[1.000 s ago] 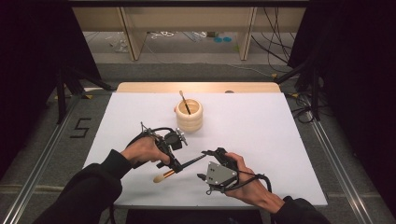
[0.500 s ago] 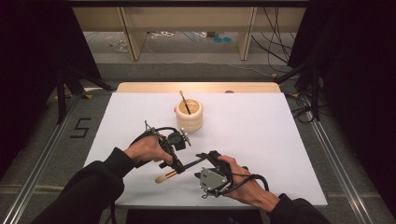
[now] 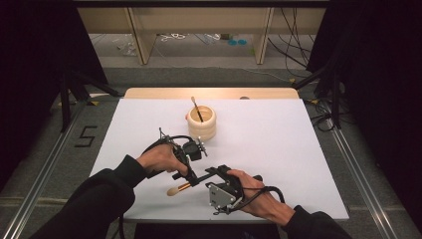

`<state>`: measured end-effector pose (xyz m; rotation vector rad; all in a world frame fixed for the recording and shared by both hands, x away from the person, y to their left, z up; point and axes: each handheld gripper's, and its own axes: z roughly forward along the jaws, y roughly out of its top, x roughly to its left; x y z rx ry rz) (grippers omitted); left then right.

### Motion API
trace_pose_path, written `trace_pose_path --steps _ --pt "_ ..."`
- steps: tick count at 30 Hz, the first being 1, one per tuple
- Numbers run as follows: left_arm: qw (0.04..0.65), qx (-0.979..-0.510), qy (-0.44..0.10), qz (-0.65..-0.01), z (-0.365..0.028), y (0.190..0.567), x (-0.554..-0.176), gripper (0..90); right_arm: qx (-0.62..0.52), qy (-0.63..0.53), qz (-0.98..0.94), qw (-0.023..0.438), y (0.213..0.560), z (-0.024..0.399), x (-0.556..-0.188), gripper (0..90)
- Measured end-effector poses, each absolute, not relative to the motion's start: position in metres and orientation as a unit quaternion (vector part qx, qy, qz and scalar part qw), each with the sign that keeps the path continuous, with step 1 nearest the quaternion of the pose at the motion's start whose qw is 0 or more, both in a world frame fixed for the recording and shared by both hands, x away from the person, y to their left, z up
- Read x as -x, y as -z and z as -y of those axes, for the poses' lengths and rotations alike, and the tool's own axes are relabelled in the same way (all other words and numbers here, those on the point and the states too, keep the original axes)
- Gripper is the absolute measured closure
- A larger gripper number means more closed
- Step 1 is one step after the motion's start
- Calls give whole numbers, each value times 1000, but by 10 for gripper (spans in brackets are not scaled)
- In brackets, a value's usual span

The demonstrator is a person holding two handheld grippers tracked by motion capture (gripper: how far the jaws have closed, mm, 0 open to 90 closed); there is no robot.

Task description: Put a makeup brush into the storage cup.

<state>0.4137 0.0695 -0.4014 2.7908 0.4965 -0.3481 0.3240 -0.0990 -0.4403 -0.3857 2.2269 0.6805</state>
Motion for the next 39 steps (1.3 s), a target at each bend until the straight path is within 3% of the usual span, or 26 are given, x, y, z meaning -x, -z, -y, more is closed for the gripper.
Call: trace_pose_path --steps 21,39 --pt "133 -968 123 -173 -63 401 -414 781 193 -233 -862 408 444 95 -322 683" --pt "133 -968 126 -170 -61 399 -414 781 200 -221 -860 415 445 93 -320 733"
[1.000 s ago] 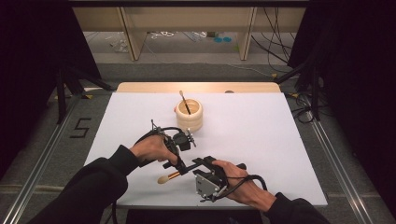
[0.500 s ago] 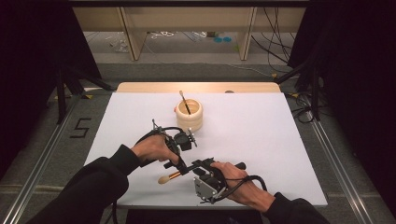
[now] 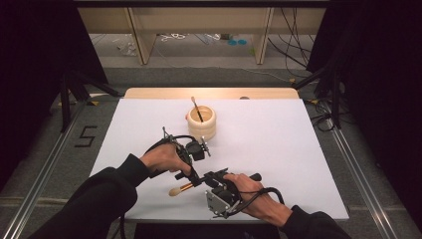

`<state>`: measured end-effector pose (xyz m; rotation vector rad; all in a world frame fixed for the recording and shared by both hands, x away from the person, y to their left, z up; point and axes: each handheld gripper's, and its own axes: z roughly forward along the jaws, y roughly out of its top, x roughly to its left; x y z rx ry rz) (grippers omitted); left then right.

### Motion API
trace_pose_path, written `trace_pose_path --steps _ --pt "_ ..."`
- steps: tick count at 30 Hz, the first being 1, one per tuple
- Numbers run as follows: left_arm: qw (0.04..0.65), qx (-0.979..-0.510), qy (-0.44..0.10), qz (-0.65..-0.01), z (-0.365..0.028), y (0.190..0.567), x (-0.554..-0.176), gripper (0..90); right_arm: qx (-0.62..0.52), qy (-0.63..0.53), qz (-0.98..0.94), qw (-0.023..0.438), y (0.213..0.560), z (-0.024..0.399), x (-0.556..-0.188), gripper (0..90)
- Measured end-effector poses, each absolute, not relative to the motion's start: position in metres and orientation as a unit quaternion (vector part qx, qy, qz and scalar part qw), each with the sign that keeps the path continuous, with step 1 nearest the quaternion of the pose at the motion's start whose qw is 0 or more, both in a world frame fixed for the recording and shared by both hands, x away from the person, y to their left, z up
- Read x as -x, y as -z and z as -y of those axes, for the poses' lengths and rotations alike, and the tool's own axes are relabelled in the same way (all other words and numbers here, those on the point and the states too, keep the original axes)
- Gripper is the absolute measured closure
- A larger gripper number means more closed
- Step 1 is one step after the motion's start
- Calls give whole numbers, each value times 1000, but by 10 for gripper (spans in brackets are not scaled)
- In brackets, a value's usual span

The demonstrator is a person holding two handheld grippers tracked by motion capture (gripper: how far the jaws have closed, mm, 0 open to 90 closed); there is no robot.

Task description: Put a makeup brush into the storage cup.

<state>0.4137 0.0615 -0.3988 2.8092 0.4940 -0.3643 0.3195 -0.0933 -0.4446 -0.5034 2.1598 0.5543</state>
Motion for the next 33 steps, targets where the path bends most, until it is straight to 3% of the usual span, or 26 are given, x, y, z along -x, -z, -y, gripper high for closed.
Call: trace_pose_path --steps 28,33 --pt "123 -968 139 -172 -57 397 -416 772 223 -207 -857 416 447 93 -319 792" --pt "133 -967 132 -175 -59 394 -416 653 195 -198 -871 406 446 99 -320 793"
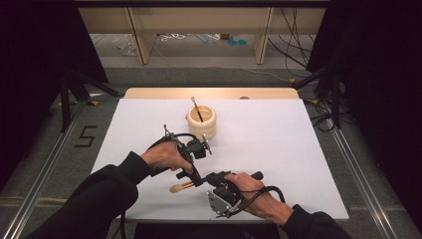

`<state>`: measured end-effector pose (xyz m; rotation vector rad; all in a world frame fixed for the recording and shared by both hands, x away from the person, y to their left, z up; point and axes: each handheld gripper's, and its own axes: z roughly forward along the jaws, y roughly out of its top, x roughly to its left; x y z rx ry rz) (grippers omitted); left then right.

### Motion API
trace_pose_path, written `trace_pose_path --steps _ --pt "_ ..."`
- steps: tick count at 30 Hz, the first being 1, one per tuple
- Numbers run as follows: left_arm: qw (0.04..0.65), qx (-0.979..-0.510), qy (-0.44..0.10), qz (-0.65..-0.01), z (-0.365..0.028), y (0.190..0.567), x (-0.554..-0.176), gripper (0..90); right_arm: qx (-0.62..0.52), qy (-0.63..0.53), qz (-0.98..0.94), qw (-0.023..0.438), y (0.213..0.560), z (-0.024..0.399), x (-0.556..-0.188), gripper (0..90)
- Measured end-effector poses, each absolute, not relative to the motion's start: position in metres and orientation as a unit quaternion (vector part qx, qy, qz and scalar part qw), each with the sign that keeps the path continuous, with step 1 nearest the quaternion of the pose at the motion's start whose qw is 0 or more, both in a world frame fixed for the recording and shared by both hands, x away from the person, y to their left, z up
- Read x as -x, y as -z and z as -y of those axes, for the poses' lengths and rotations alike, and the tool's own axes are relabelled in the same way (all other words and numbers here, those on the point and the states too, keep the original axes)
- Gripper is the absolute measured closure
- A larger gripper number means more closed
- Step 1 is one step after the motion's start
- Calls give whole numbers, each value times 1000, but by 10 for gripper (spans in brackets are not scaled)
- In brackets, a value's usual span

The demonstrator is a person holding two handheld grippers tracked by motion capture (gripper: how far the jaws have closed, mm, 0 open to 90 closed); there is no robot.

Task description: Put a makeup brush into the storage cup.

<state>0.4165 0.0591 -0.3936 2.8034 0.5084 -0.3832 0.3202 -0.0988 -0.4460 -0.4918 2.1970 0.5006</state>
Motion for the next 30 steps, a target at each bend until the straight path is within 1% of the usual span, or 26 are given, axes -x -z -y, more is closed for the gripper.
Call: trace_pose_path --steps 1,2,3,4,5,7,8,10,12,13,16,17,19,20,22,24,25,26,27,28,30 --pt "137 -967 125 -176 -60 393 -417 621 191 -202 -873 401 446 100 -321 793" --pt "138 -968 123 -172 -61 391 -417 611 196 -208 -869 403 446 100 -323 793" --pt "157 -964 122 -177 -64 389 -418 586 192 -205 -871 403 445 101 -324 794" --pt "157 -964 122 -177 -64 389 -418 566 192 -205 -871 403 445 101 -324 794" --pt "166 -963 116 -180 -66 388 -418 564 209 -213 -866 402 444 102 -328 793" --pt "174 -962 110 -180 -70 385 -419 544 202 -217 -868 399 443 105 -330 793" --pt "188 -957 107 -194 -71 385 -417 543 188 -224 -869 399 443 106 -330 793" --pt "190 -960 98 -181 -77 382 -419 526 189 -222 -870 397 440 108 -331 793" --pt "210 -954 91 -194 -80 380 -417 510 181 -237 -871 390 440 110 -334 793" --pt "213 -954 88 -190 -83 378 -417 510 181 -237 -871 390 440 110 -334 793" --pt "233 -950 74 -196 -89 374 -415 450 149 -247 -880 377 437 115 -335 793" --pt "247 -944 71 -208 -91 373 -414 450 149 -247 -880 377 437 115 -335 793" --pt "254 -943 56 -208 -96 369 -413 435 137 -252 -882 374 435 117 -338 793" --pt "263 -939 49 -218 -98 368 -412 404 124 -258 -884 369 435 120 -340 793" --pt "267 -939 32 -216 -102 365 -412 395 134 -257 -882 371 434 122 -344 793" --pt "291 -930 20 -226 -105 364 -411 364 136 -268 -882 363 432 124 -349 793" --pt "298 -927 14 -227 -106 363 -411 353 104 -275 -883 367 432 126 -348 793" --pt "302 -926 6 -227 -108 362 -411 344 113 -278 -884 358 430 128 -352 793" --pt "310 -924 0 -225 -110 361 -411 315 93 -287 -885 356 429 131 -356 793" --pt "329 -916 -11 -229 -113 359 -409 310 91 -293 -883 354 428 133 -359 793" --pt "341 -910 -20 -235 -114 358 -407 305 91 -299 -884 348 428 135 -363 793"
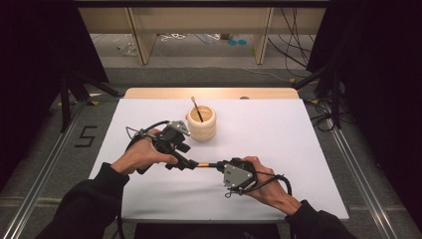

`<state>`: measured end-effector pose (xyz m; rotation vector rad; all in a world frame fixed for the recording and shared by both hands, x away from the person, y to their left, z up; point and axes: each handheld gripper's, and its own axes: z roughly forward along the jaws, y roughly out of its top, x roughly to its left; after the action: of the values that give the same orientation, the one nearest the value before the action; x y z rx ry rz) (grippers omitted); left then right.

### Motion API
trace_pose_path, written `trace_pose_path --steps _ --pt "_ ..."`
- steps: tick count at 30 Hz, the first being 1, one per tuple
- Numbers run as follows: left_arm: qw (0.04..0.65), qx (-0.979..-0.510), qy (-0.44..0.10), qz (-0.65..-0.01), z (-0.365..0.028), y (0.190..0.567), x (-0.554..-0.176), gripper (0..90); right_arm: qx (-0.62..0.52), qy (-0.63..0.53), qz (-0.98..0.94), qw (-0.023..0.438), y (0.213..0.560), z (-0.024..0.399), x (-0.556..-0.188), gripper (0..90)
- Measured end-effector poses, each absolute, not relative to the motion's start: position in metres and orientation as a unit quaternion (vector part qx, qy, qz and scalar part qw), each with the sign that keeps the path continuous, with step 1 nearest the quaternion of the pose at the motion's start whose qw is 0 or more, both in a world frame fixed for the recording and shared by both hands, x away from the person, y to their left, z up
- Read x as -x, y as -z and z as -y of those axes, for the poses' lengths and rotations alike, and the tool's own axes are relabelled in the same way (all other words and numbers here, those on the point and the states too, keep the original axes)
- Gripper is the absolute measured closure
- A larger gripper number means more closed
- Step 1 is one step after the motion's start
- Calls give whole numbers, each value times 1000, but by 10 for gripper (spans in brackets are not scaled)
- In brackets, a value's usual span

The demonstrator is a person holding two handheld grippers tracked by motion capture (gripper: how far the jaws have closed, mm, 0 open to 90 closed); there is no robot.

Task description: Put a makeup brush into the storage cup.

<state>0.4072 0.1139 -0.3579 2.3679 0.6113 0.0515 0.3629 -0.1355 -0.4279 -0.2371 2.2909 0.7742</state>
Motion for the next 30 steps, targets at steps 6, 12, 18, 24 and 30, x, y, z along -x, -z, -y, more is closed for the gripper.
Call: trace_pose_path --steps 6,12,18,24,30 --pt "402 -876 -60 -261 -123 357 -402 261 -8 -363 -884 294 427 148 -373 793" --pt "447 -847 -81 -274 -128 361 -398 239 -58 -405 -869 277 423 158 -379 793" --pt "490 -822 -92 -275 -128 367 -393 231 -93 -441 -852 266 419 164 -384 793" --pt "525 -800 -97 -275 -124 373 -387 228 -119 -483 -829 256 415 168 -386 793" --pt "555 -778 -98 -278 -121 380 -384 239 -138 -513 -813 238 415 166 -387 793"
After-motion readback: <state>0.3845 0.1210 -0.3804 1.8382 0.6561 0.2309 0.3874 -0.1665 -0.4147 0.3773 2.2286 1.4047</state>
